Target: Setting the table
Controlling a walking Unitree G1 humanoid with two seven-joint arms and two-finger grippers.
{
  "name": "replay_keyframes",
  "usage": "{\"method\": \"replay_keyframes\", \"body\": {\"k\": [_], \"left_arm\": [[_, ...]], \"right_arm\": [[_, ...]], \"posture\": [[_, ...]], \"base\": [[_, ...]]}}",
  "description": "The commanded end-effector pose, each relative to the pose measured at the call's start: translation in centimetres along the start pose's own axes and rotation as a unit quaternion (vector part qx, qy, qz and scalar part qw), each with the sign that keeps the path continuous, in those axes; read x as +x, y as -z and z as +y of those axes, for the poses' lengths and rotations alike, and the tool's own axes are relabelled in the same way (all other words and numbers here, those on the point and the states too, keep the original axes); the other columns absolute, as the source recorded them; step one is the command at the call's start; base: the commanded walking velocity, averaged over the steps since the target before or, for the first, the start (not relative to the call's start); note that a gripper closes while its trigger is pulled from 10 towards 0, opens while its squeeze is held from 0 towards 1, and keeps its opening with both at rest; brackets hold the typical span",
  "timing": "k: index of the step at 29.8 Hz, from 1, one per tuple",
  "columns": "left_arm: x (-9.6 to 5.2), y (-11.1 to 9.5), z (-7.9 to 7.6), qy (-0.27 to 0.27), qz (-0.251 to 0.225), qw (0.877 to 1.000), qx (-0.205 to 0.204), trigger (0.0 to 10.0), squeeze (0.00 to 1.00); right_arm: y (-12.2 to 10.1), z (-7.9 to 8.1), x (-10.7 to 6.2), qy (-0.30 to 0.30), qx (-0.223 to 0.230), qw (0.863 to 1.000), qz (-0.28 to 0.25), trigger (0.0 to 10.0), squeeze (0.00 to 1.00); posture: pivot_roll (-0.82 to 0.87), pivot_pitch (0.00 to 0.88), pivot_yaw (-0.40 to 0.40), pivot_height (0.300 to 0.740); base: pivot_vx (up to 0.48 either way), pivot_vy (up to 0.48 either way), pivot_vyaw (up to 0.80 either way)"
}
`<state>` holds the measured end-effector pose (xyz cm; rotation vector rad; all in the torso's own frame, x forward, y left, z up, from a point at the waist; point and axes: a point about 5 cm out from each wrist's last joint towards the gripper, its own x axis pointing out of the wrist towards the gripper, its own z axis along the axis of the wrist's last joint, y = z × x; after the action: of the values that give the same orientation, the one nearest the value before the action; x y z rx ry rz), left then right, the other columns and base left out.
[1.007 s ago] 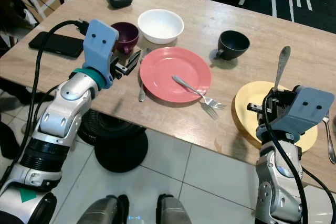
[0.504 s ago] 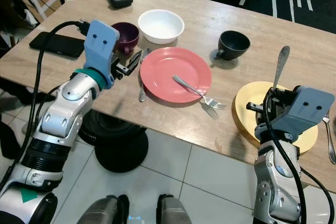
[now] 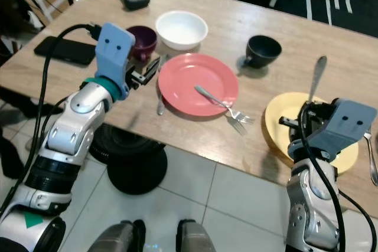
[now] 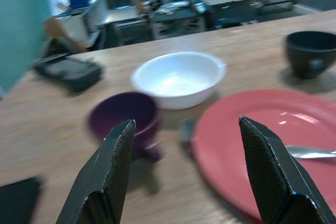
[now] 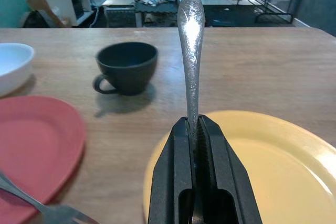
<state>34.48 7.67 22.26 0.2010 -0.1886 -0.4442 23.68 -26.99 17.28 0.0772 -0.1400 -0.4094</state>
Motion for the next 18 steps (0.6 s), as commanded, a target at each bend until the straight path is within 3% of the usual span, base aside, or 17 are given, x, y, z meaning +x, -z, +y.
{"method": "replay_keyframes", "body": {"k": [1,18], "left_arm": [[-0.01,0.21,-0.06,0.002,0.003,1.000,0.002,10.0,0.00],[0.06,0.12,-0.24,0.006,0.000,1.000,0.001,10.0,0.00]], "right_arm": [[0.41,-0.16,0.03,0.005,0.000,1.000,0.012,10.0,0.00],[0.61,-0.21,0.09,0.003,0.002,1.000,0.016,10.0,0.00]], "posture": [[-0.03,0.045,0.023,0.740],[-0.03,0.038,0.025,0.740]], "base": [[0.000,0.000,0.80],[0.000,0.000,0.80]]}}
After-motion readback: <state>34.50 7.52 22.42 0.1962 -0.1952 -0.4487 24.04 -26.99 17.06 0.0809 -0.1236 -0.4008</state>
